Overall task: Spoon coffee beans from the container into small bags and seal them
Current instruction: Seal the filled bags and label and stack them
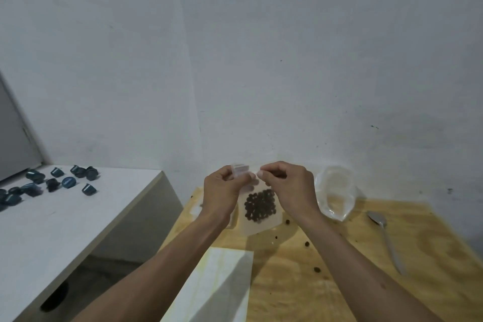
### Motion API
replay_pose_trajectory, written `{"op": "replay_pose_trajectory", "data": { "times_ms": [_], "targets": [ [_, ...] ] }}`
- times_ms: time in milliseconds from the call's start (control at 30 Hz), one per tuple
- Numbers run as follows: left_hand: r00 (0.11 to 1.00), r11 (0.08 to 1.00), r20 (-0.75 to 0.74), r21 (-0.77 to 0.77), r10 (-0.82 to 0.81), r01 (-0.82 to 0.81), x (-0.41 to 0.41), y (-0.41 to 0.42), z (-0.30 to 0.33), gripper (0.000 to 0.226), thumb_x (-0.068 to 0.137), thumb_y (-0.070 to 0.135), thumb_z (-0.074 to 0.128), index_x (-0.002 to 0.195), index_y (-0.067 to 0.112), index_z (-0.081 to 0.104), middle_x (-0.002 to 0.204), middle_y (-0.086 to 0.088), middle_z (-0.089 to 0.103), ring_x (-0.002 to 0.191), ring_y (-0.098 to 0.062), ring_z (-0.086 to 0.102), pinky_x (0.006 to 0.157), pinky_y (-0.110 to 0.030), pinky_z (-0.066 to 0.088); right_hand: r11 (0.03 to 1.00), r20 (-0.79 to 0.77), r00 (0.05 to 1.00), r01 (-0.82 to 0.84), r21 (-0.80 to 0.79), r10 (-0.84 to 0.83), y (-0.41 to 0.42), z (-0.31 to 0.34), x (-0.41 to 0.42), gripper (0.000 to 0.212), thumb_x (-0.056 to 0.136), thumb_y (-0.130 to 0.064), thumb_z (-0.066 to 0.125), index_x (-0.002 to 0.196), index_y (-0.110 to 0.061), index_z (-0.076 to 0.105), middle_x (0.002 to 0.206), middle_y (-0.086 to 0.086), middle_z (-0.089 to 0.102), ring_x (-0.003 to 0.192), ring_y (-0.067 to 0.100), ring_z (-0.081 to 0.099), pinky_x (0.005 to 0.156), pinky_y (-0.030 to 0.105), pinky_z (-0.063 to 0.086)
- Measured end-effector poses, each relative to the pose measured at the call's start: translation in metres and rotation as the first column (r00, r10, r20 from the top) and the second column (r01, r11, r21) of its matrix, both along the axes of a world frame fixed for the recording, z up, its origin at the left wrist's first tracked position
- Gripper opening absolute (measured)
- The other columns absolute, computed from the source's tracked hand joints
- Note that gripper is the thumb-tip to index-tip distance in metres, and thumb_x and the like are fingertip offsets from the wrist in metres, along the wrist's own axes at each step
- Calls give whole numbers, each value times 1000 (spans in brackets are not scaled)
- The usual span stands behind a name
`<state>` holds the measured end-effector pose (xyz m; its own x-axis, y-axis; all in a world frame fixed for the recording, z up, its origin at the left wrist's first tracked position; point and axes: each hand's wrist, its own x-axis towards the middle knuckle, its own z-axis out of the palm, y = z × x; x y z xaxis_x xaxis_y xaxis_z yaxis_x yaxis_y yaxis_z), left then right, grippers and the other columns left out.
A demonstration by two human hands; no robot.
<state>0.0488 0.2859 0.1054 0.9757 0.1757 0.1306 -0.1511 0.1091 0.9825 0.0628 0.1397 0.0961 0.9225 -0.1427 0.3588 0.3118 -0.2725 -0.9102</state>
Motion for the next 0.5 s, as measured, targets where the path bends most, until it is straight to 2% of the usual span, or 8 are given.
{"op": "replay_pose_trajectory", "data": {
  "times_ms": [100,200,267,367,433,500],
  "targets": [
    [1000,1000,-9,-1,1,-1,3,2,-1,18,84,6,80,101,6,74,86,-14,80,77,-19,78,50,-14,49,1000,11,999,31,3,-31,1,-1,0,20,82,-26,85,98,-19,77,88,-11,74,83,1,68,70,7,49],
    [1000,999,-12,-36,-1,1,5,4,-1,19,83,6,80,101,7,75,86,-13,80,83,-25,78,60,-19,55,998,-39,998,56,12,-55,-2,-1,3,55,77,-37,87,123,-27,58,111,-12,60,100,5,60,73,12,45],
    [1000,998,3,-66,-10,10,8,6,-1,19,83,3,80,101,4,75,87,-15,79,83,-25,78,66,-22,58,997,-113,993,-13,77,22,-5,1,5,73,76,-41,88,135,-32,46,119,-14,55,106,3,57,76,15,44],
    [999,998,30,-51,-32,33,10,7,-2,18,82,1,80,100,3,76,89,-15,79,83,-25,78,70,-22,59,974,-182,967,-150,169,181,-9,4,8,64,78,-33,87,128,-33,48,109,-13,68,101,0,64,77,16,47],
    [999,999,32,-15,-31,31,10,7,-3,17,83,0,80,100,3,76,89,-13,80,81,-24,78,68,-21,58,968,-176,966,-157,194,192,-9,0,10,59,77,-27,88,126,-25,55,100,-5,77,96,7,72,82,21,52],
    [999,1000,32,8,-27,26,11,8,-5,18,83,-1,79,100,2,76,87,-13,80,79,-23,78,67,-20,58,965,-179,967,-139,223,181,-7,-3,12,62,77,-23,89,129,-29,55,99,-2,78,96,12,74,84,25,53]
  ]
}}
